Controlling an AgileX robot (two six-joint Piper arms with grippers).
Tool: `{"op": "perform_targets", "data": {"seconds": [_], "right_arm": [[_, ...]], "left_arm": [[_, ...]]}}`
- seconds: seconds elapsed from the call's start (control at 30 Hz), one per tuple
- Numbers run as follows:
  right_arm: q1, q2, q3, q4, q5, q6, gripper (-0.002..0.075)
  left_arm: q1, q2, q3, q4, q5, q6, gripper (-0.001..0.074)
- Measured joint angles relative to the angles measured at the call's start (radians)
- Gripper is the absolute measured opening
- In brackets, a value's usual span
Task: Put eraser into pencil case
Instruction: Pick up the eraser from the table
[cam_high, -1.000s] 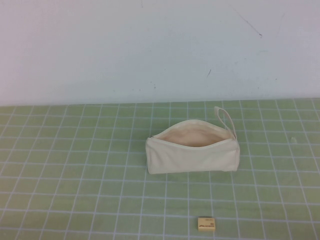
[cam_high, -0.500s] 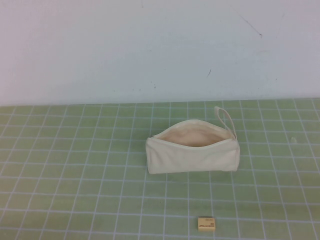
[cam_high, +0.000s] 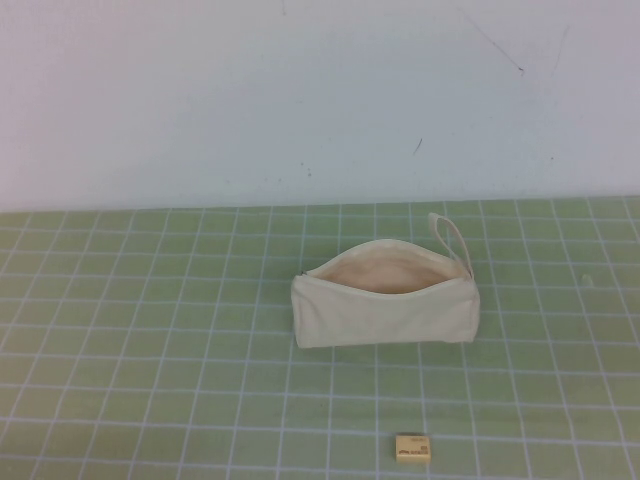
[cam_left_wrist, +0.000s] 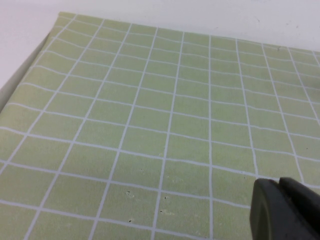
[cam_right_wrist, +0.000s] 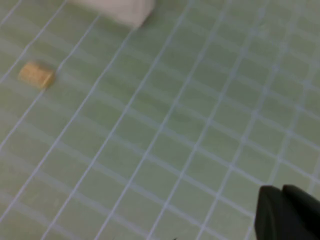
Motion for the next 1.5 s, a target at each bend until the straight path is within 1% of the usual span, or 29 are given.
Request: {"op": "perform_targets", "data": {"seconds": [0.13,0.2,0.37,0.63,0.7,0.77,0.93,1.0,1.1,1.5], "right_arm": [[0.115,0.171,-0.078,0.000,0.081,-0.055,-0.0001],[0.166,0.271,-0.129,0.016,0.131,-0.110,-0.0001],[0.259,0.518,-0.274,0.062,0.261,-0.233,-0.0001],[0.428,0.842,-0.514,0.004,0.281,-0.283,0.0008],[0.452,0.894,-0.536,0.002,0.274,-0.314,0.0048],[0.475,0.936,-0.543,0.002,0.246,-0.364,0.0117],[0.531,1.014,-0.547,-0.007,0.124,-0.440,0.0389],[0.547,1.036,-0.547,-0.011,0.078,-0.446,0.0442],[0.551,1.072,-0.547,-0.013,0.046,-0.449,0.0463],[0.553,1.249,-0.547,-0.036,-0.059,-0.462,0.0452]], "left_arm": [[0.000,0.000,0.000,0.000,0.000,0.000,-0.0003],[0.000,0.000,0.000,0.000,0.000,0.000,-0.0003],[0.000,0.000,0.000,0.000,0.000,0.000,-0.0003],[0.000,0.000,0.000,0.000,0.000,0.000,-0.0003],[0.000,0.000,0.000,0.000,0.000,0.000,-0.0003],[0.000,0.000,0.000,0.000,0.000,0.000,-0.0003],[0.000,0.000,0.000,0.000,0.000,0.000,-0.0003],[0.000,0.000,0.000,0.000,0.000,0.000,-0.0003],[0.000,0.000,0.000,0.000,0.000,0.000,-0.0003],[0.000,0.000,0.000,0.000,0.000,0.000,-0.0003]]}}
